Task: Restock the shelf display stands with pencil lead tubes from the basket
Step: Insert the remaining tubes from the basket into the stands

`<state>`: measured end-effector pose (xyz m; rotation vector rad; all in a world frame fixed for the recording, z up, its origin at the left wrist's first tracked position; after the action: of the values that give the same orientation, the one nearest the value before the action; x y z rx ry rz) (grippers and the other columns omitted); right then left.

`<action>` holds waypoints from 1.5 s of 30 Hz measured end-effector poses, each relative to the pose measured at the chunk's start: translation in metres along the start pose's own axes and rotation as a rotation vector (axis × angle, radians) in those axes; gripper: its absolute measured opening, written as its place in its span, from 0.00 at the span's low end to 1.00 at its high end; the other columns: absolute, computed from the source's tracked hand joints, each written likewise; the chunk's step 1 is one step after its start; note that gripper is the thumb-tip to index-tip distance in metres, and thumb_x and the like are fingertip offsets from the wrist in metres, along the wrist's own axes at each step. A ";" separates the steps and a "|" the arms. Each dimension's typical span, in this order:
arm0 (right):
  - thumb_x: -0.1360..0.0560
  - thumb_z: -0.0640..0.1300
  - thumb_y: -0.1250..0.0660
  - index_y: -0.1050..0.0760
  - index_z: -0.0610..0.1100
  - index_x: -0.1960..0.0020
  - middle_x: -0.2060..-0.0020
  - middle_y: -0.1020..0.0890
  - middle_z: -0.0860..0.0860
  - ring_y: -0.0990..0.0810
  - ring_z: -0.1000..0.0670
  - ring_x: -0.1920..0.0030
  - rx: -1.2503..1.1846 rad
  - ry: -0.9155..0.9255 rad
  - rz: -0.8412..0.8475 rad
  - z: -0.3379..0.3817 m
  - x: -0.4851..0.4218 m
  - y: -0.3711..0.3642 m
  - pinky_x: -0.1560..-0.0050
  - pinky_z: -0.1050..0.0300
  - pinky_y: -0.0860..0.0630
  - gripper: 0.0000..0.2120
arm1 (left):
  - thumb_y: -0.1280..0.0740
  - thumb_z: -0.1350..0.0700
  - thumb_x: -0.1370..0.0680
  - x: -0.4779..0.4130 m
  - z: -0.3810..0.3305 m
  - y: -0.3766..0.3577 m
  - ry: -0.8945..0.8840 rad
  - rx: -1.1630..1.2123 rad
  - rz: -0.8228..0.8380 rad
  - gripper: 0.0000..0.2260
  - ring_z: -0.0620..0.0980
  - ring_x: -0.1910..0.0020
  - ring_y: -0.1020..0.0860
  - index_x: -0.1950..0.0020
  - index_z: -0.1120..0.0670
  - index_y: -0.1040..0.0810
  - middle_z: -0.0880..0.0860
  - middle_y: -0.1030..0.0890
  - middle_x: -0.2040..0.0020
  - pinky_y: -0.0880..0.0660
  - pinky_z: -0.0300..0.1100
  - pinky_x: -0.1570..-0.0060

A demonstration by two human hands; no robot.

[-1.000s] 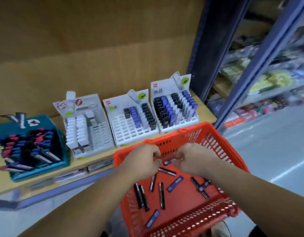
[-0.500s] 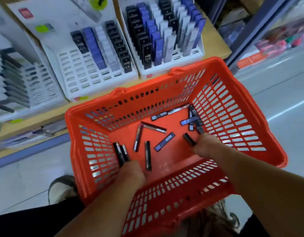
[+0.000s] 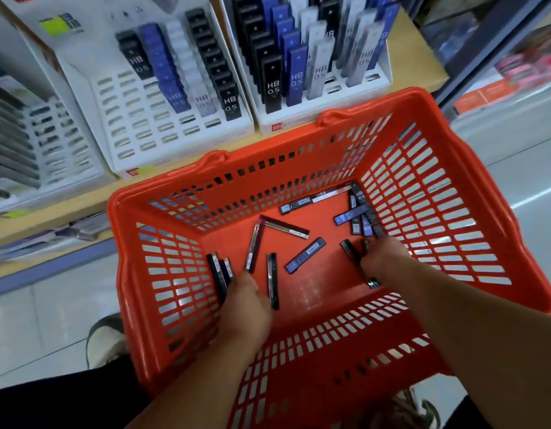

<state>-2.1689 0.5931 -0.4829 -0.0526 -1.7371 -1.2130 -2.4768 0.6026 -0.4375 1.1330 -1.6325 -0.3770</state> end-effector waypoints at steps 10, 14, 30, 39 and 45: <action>0.32 0.41 0.26 0.31 0.47 0.29 0.45 0.20 0.45 0.19 0.41 0.41 -0.183 0.035 0.142 -0.002 -0.027 -0.037 0.39 0.41 0.20 0.33 | 0.34 0.66 0.21 -0.018 0.014 0.010 0.114 0.103 -0.052 0.14 0.48 0.50 0.27 0.39 0.52 0.27 0.51 0.29 0.40 0.28 0.40 0.52; 0.37 0.48 0.21 0.28 0.51 0.32 0.48 0.18 0.49 0.17 0.45 0.48 -0.220 0.039 0.098 -0.002 -0.027 -0.037 0.47 0.45 0.16 0.36 | 0.30 0.60 0.21 -0.014 0.017 0.017 0.160 0.154 -0.226 0.11 0.47 0.49 0.26 0.42 0.52 0.27 0.53 0.28 0.38 0.27 0.39 0.56; 0.20 0.45 0.32 0.30 0.45 0.33 0.47 0.20 0.48 0.20 0.44 0.43 -0.508 0.162 0.050 0.029 0.012 -0.002 0.45 0.48 0.21 0.17 | 0.17 0.50 0.32 -0.041 0.019 -0.006 0.241 0.142 -0.212 0.39 0.59 0.32 0.28 0.27 0.52 0.32 0.56 0.29 0.32 0.25 0.55 0.35; 0.20 0.42 0.32 0.33 0.47 0.34 0.50 0.21 0.49 0.20 0.46 0.51 -0.488 0.098 -0.269 0.018 0.011 0.048 0.49 0.49 0.21 0.17 | 0.26 0.52 0.24 -0.049 0.012 -0.011 0.239 0.109 -0.167 0.17 0.59 0.39 0.24 0.39 0.57 0.26 0.58 0.23 0.40 0.24 0.52 0.42; 0.21 0.39 0.32 0.26 0.42 0.38 0.53 0.19 0.46 0.16 0.45 0.55 -0.236 -0.109 -0.269 -0.002 0.009 0.018 0.51 0.48 0.16 0.12 | 0.28 0.55 0.24 -0.047 0.009 -0.010 0.240 0.061 -0.103 0.21 0.61 0.35 0.26 0.34 0.58 0.30 0.60 0.25 0.36 0.25 0.53 0.38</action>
<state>-2.1627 0.5962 -0.4645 -0.0262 -1.7254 -1.6369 -2.4807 0.6336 -0.4754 1.2609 -1.3869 -0.2483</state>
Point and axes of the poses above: each hand's wrist, its own x-axis away from the middle knuckle, its own y-axis out of the back of the hand, z = x × y, the point moved 8 cm from there along -x, towards the middle knuckle
